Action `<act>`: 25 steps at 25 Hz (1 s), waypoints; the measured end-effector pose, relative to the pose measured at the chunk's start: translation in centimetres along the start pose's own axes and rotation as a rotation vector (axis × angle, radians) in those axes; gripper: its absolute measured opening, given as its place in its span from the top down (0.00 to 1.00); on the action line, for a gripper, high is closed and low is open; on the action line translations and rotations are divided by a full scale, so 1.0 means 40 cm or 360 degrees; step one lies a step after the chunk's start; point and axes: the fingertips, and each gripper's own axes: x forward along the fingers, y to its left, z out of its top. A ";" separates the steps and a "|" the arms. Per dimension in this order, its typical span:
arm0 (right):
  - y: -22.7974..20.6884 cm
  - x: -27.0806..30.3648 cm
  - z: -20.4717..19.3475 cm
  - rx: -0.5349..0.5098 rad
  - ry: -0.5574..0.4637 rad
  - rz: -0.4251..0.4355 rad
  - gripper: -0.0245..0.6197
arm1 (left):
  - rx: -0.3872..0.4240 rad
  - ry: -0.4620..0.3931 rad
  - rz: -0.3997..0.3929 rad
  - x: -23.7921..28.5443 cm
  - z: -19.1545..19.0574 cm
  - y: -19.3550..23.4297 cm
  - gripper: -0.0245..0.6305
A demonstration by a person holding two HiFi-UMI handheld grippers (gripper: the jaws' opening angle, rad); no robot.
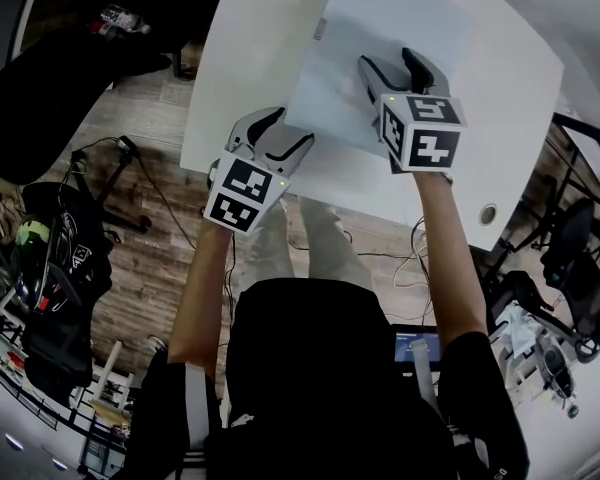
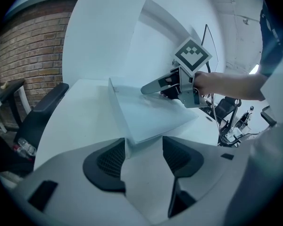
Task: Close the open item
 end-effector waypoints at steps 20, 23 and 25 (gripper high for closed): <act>-0.002 -0.026 0.021 0.0035 -0.0024 0.0013 0.52 | 0.0003 -0.0021 0.0033 -0.038 0.025 0.014 0.57; 0.002 -0.030 0.015 0.0054 0.0000 0.0023 0.52 | -0.0001 -0.0027 0.0045 -0.050 0.031 0.019 0.59; 0.001 -0.040 0.012 0.0064 0.0012 0.0028 0.52 | -0.0008 -0.0045 0.0059 -0.060 0.040 0.023 0.63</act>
